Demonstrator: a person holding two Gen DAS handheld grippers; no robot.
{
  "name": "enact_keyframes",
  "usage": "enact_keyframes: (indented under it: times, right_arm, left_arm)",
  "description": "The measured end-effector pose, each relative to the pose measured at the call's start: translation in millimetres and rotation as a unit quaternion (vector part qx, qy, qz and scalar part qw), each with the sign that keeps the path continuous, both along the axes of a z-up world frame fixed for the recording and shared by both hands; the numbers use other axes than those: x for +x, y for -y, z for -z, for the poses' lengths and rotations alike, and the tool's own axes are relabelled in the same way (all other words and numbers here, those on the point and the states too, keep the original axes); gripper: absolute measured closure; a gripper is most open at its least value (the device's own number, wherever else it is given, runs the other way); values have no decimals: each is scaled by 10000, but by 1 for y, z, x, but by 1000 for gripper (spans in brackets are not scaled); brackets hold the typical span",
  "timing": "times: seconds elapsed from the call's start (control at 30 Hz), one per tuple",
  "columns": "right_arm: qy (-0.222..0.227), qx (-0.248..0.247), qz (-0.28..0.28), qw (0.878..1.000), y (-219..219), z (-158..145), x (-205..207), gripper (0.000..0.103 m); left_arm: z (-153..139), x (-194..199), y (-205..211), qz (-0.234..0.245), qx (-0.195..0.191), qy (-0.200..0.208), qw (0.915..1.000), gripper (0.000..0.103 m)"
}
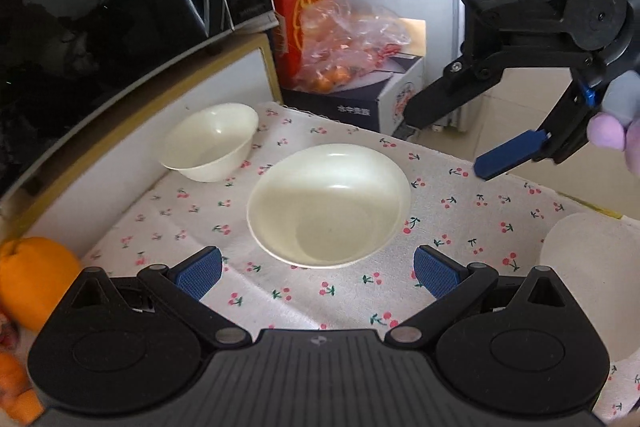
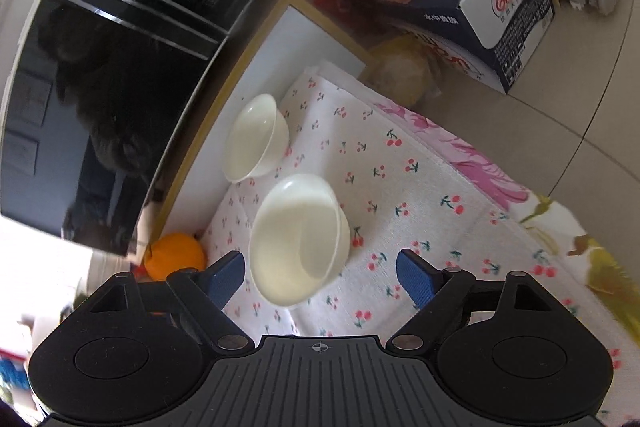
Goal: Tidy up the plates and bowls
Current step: 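Move both tools to the large cream bowl on the tablecloth, then close both tools on the cream bowl rim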
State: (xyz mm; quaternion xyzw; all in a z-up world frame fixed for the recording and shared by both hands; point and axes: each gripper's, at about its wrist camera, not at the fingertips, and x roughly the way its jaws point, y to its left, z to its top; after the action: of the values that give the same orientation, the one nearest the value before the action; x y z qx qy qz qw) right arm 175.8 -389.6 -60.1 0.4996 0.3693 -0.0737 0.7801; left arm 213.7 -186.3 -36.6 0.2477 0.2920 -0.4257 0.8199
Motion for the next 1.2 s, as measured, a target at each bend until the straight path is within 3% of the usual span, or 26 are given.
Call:
enact_keyframes:
  times: [0.23,0.6,0.9,1.2]
  right_arm:
    - [125,155,311,9993,-6,15,9,20]
    - [33,40,472,9989,-11,31,17,51]
    - [64,-20,360,9993,-16,34,22,81]
    - [-4,-93,328,9994,-16,36,22,88]
  left_arm:
    - [18,12,10,532,55,-237,9983,1]
    - [24,23,6,645,-28,-329,9974,1]
    - [23,22,2,693,-56,-361,9969,11]
    - [25,25,9,681,19,-271,9973,13]
